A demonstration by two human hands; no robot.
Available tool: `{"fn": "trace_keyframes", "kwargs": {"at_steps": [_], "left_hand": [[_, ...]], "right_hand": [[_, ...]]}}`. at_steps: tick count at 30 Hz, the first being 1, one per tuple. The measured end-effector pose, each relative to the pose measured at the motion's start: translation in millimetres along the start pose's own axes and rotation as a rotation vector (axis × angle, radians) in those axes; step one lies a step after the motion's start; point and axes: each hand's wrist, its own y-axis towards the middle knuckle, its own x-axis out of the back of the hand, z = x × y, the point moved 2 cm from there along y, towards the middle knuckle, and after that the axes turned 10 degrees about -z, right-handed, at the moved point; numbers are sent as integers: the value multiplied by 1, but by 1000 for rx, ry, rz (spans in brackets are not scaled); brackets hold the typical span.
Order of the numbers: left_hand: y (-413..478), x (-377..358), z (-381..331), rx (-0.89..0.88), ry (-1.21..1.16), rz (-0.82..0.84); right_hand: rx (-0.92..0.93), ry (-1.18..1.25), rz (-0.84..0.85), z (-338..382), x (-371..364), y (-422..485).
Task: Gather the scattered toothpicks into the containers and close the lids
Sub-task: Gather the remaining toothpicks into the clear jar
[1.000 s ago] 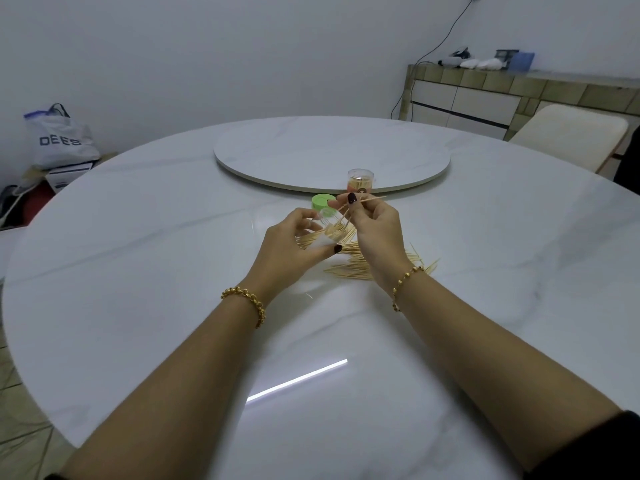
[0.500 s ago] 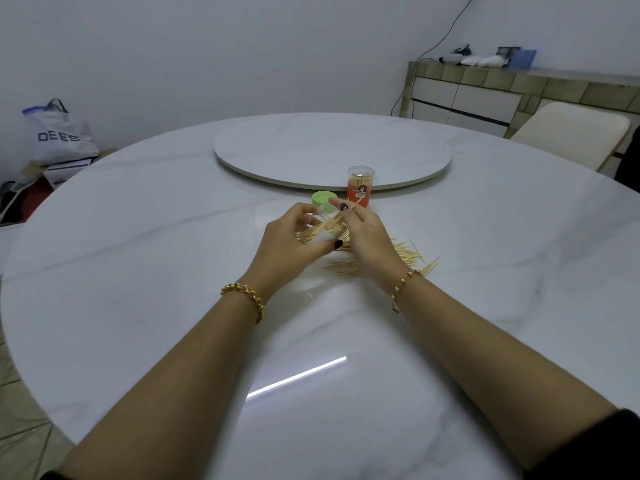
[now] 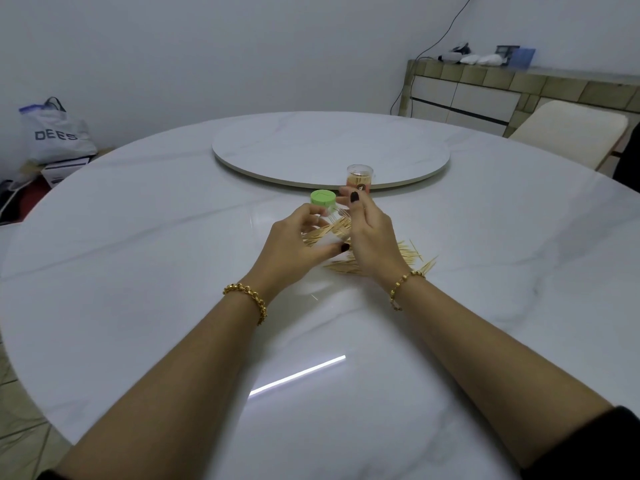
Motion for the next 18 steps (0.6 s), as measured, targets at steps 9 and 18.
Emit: {"fn": "trace_keyframes", "kwargs": {"at_steps": [9, 18], "left_hand": [[-1, 2, -3, 12, -4, -14], [6, 13, 2, 61, 5, -130]], "right_hand": [[-69, 42, 162, 6, 5, -4], [54, 69, 61, 7, 0, -9]]}}
